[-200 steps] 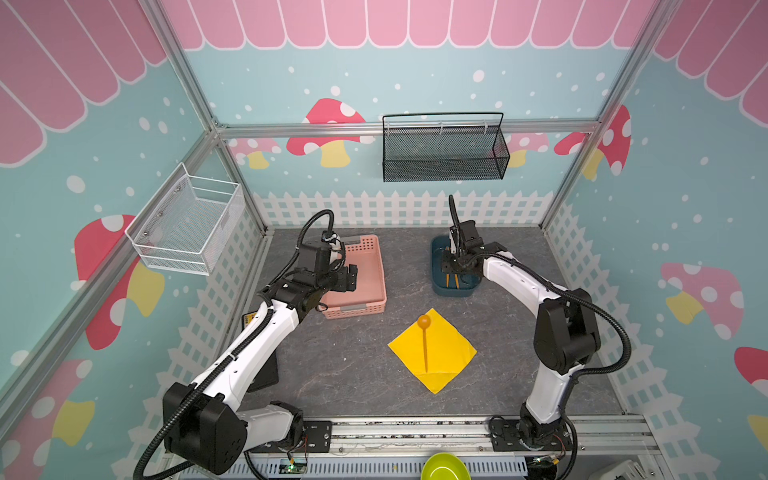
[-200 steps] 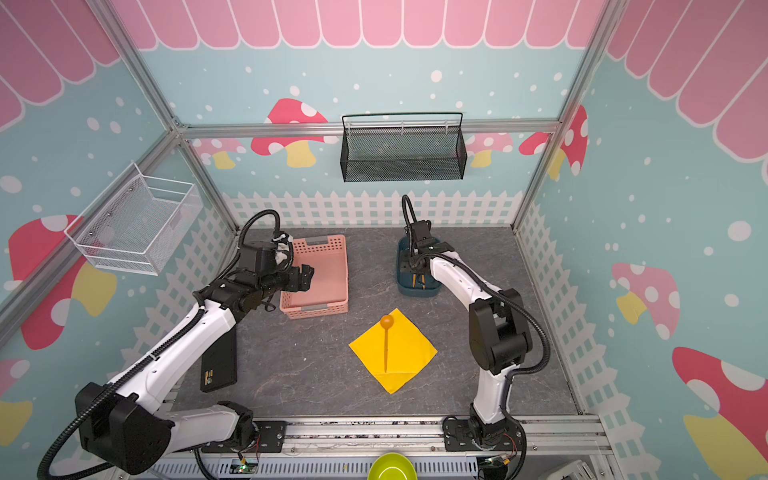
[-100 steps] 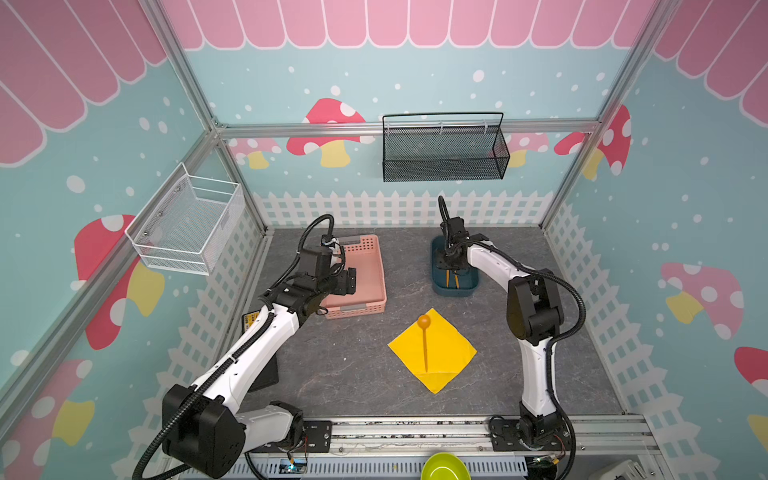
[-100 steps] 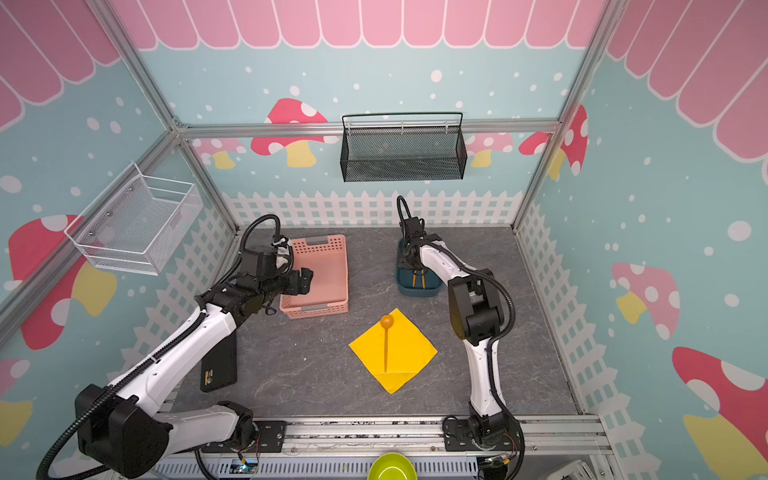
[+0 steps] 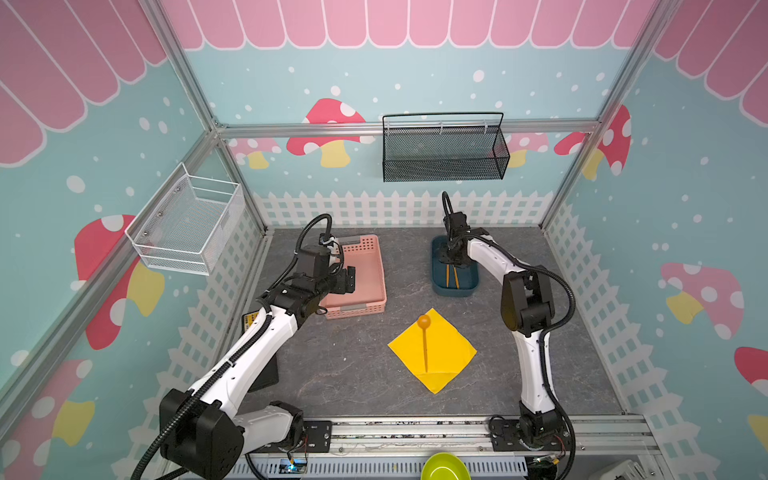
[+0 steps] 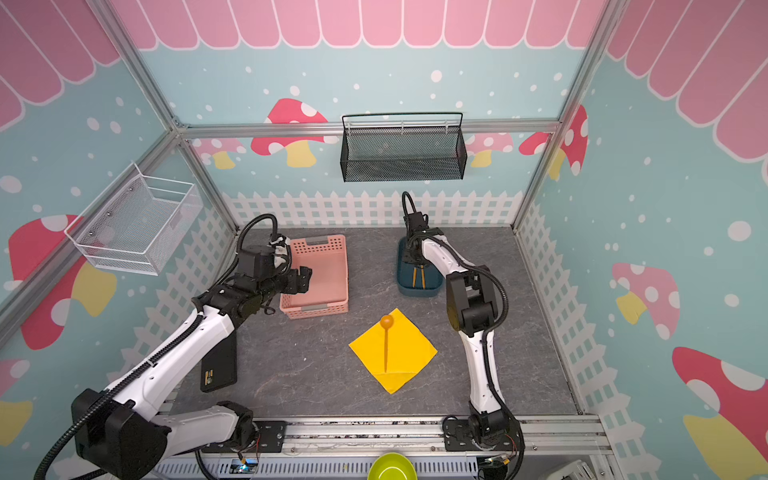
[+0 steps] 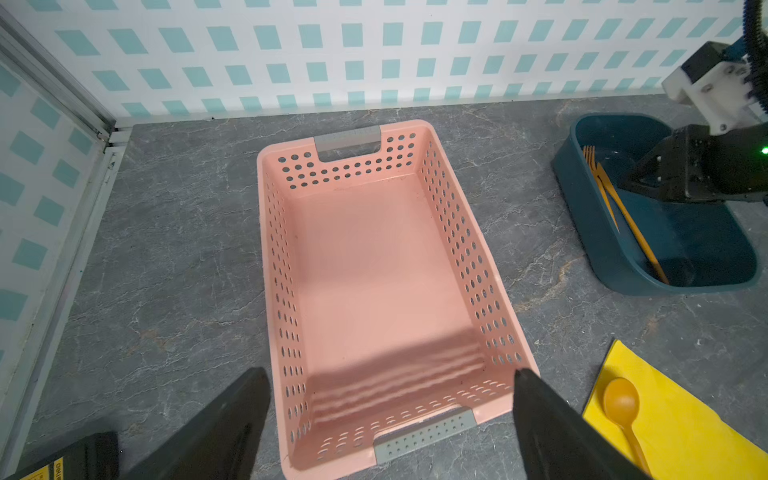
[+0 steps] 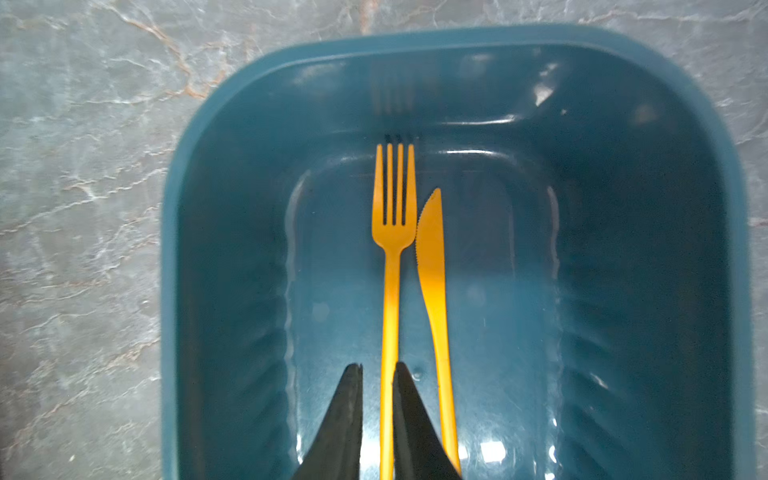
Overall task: Place the utensils on the paper napkin and roll it up
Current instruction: 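Lower the right gripper and close it on the fork handle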
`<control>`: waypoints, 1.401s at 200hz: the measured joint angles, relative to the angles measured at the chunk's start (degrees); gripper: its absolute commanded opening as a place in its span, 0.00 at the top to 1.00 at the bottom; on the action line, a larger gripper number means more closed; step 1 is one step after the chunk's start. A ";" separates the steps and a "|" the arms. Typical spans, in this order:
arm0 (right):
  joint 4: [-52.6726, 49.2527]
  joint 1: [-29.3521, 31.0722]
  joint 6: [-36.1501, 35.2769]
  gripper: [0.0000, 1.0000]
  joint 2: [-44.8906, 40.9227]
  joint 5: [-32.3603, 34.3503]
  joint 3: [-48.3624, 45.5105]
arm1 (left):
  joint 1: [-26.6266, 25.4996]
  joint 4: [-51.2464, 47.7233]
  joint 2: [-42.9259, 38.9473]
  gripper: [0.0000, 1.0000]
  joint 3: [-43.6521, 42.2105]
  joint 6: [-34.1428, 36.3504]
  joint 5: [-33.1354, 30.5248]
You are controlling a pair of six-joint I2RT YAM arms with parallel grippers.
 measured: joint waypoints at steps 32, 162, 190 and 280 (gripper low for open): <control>-1.40 -0.46 0.33 0.84 2.38 -0.07 2.69 | 0.00 0.02 -0.48 0.07 0.00 0.00 0.00; -2.93 -0.79 2.32 0.84 6.88 -1.36 6.54 | 0.00 0.02 -1.01 0.07 0.00 0.00 -0.52; -3.13 -0.79 2.78 0.84 7.37 -1.38 7.04 | 0.00 0.00 -1.01 0.07 0.00 0.00 -0.66; -3.28 -0.79 3.43 0.84 8.33 -1.33 7.39 | 0.00 -0.02 -1.01 0.07 0.00 0.02 -1.31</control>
